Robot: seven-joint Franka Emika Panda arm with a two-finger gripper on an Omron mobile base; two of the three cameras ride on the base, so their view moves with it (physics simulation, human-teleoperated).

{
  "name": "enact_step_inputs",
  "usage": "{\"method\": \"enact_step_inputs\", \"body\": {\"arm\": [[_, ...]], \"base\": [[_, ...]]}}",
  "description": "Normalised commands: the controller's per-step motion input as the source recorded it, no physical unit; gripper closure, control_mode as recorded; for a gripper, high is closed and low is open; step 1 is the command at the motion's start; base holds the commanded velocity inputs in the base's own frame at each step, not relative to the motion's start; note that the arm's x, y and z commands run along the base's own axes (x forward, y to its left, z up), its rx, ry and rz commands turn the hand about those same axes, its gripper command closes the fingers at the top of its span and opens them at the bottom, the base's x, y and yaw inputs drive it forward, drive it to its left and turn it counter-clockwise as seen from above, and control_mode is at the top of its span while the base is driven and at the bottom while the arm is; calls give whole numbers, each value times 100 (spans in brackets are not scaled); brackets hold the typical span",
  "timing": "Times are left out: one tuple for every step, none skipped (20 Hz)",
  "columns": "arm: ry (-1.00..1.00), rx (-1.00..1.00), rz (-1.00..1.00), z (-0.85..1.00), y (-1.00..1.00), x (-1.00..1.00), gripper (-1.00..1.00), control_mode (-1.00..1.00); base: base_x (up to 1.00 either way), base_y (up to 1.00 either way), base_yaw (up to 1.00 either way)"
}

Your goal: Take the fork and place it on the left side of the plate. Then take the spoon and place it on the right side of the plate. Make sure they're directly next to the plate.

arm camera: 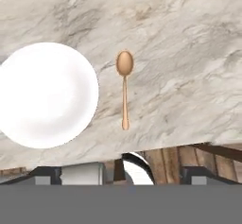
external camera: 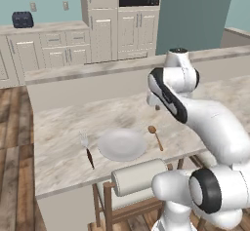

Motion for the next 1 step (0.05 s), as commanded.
{"method": "enact_step_inputs", "body": {"arm": [[-15, -1, 0, 41, 0, -66, -100, -100]], "base": [[0, 0, 0]]}}
